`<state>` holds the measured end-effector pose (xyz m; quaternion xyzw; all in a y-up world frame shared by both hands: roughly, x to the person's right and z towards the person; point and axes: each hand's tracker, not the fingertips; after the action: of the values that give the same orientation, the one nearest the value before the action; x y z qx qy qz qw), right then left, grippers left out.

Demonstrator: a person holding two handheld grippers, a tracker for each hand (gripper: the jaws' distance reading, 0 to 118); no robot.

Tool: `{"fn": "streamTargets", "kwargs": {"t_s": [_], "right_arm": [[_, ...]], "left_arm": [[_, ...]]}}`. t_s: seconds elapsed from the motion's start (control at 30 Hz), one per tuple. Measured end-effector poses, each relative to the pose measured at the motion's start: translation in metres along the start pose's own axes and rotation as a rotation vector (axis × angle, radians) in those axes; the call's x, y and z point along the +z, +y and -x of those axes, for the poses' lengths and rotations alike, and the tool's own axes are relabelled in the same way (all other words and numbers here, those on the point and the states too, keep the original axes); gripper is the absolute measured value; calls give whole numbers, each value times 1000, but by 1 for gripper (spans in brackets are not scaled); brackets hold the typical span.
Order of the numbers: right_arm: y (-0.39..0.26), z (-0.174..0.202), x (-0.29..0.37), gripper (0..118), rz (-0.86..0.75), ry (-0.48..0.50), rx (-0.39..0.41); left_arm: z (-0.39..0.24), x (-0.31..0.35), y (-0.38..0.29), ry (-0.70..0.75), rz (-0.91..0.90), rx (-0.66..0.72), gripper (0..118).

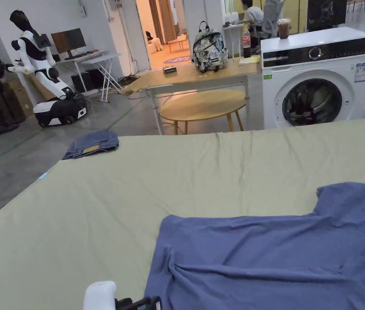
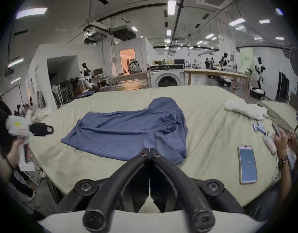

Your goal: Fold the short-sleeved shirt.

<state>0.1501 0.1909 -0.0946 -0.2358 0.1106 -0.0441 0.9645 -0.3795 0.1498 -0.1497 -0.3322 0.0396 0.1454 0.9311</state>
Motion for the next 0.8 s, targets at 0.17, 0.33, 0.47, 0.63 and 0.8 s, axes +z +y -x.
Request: {"fn": "streamTargets", "kwargs": {"t_s": [0.17,0.33,0.47,0.63,0.8], "right_arm": [[-12,-23,5,0,41,-50,-43],[-18,-43,-2,0,96,-127,-90],[-2,-55,-47,9,136,-157,-130],[6,-69,-137,96,237,-158,-164],[-18,-78,-205,70,386,-205,-169]], "left_arm": [[9,-75,5,95,178,5,53],[-8,-73,1,155,168,-84,22],[-26,-74,0,164,175,-116,4],[-29,-83,-4,174,201,-165,4],[-16,-79,0,132,213,-99,4]]}}
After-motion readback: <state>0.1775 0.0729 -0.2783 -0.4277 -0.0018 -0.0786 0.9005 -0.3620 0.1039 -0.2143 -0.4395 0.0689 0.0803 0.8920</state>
